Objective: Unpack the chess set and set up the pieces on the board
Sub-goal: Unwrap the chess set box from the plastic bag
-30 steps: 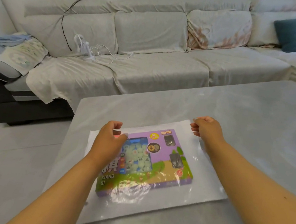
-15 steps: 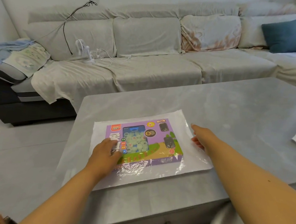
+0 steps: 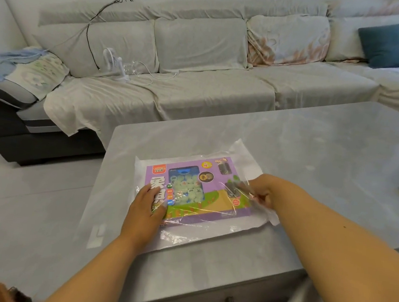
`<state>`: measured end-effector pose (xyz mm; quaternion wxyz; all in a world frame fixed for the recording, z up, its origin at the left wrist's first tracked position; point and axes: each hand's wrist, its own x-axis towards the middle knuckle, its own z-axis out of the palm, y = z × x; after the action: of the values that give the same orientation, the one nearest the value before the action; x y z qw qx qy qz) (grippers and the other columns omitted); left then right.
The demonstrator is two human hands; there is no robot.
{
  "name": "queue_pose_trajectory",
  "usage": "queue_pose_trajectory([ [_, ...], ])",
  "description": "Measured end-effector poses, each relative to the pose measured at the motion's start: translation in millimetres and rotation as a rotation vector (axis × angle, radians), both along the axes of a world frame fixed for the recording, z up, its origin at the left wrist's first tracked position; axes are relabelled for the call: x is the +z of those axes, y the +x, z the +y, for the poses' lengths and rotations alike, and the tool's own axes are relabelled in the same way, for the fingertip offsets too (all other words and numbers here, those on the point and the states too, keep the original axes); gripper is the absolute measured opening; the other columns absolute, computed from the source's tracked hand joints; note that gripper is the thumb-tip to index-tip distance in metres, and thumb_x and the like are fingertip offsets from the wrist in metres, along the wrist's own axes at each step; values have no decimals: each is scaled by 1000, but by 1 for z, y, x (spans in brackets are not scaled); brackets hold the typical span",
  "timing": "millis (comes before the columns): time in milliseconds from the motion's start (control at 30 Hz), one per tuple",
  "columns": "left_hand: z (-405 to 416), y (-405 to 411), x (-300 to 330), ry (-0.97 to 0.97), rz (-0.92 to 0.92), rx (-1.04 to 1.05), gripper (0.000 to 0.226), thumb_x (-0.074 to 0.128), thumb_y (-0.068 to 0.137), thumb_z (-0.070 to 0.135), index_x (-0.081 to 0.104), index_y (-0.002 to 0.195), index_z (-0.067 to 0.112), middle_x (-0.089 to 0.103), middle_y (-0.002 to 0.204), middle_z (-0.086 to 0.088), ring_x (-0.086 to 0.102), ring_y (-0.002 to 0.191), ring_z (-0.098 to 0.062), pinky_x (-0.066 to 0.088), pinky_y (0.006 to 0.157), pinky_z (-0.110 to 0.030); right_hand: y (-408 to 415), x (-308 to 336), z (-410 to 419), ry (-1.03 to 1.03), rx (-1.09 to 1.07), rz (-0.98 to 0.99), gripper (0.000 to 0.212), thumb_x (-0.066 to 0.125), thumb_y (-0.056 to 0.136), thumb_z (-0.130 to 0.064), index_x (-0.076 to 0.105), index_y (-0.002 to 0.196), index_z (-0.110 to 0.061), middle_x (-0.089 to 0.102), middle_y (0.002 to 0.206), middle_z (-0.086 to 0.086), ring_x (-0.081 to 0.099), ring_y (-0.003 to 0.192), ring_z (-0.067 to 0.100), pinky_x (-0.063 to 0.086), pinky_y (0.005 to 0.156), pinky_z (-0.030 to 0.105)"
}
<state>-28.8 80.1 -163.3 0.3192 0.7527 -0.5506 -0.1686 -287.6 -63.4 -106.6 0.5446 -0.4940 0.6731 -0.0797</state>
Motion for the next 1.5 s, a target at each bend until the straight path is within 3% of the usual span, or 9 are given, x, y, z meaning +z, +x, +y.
queue_pose_trajectory([
  [167, 1, -1, -2, -29, -10, 18, 47, 45, 98, 31, 37, 142, 18, 28, 153, 5, 28, 138, -12, 22, 110, -24, 11, -2, 1, 55, 47, -103, 36, 75, 71, -50, 64, 66, -16, 66, 71, 4, 58, 60, 18, 44, 53, 22],
  [267, 0, 0, -3, -61, 18, 14, 47, 45, 98, 30, 36, 143, 18, 30, 151, 3, 30, 137, -13, 21, 108, -22, 10, -5, -3, 19, 1, -260, 26, 80, 61, -31, 69, 76, -12, 70, 83, 10, 66, 75, 24, 53, 70, 32],
  [367, -1, 1, -6, -4, 24, 38, 52, 41, 98, 39, 31, 146, 21, 28, 154, 3, 27, 140, -15, 23, 114, -32, 2, -2, -6, -134, -101, -395, 14, 77, 75, -15, 64, 79, -10, 68, 65, 4, 64, 53, 16, 53, 55, 22],
  [500, -3, 1, -11, 106, -31, 55, 59, 33, 97, 49, 23, 149, 25, 20, 157, 3, 19, 145, -17, 17, 117, -36, -28, 2, -13, -183, -212, -384, 28, 84, 67, -19, 67, 83, -3, 69, 70, 12, 64, 50, 22, 56, 57, 34],
  [667, -4, -2, -13, 143, -101, 65, 58, 29, 97, 51, 26, 149, 24, 25, 156, 3, 23, 143, -18, 18, 117, -37, -57, -10, -8, -65, -213, -389, 11, 70, 81, -12, 64, 80, -3, 70, 66, 12, 66, 54, 23, 58, 67, 43],
  [800, -4, -5, -9, 138, -83, 71, 56, 33, 97, 49, 32, 146, 21, 31, 153, 2, 29, 140, -20, 21, 115, -36, -76, -13, -8, -22, -317, -377, 12, 60, 87, -11, 60, 77, -5, 66, 54, 12, 62, 40, 21, 55, 44, 34],
  [933, -4, -8, -6, 134, -164, 59, 48, 36, 98, 43, 41, 138, 16, 41, 145, -2, 34, 134, -22, 24, 111, -34, -84, -15, -4, -29, -360, -389, 12, 64, 85, -13, 60, 78, -5, 66, 53, 11, 61, 38, 22, 54, 43, 32],
  [1333, -8, -1, -14, 196, -186, 70, 57, 35, 98, 45, 33, 146, 15, 26, 155, -1, 19, 144, -18, 15, 118, -34, -114, -22, -11, -241, -785, -489, 11, 67, 77, -4, 58, 82, -5, 60, 40, 6, 57, 31, 18, 47, 32, 29],
  [1500, -6, 5, -15, 243, -261, 17, 56, 29, 99, 44, 30, 147, 14, 26, 155, -1, 18, 144, -18, 15, 118, -33, -144, 2, -17, -323, -820, -479, 9, 66, 78, -2, 58, 79, -6, 58, 37, 2, 55, 29, 14, 44, 27, 26],
])
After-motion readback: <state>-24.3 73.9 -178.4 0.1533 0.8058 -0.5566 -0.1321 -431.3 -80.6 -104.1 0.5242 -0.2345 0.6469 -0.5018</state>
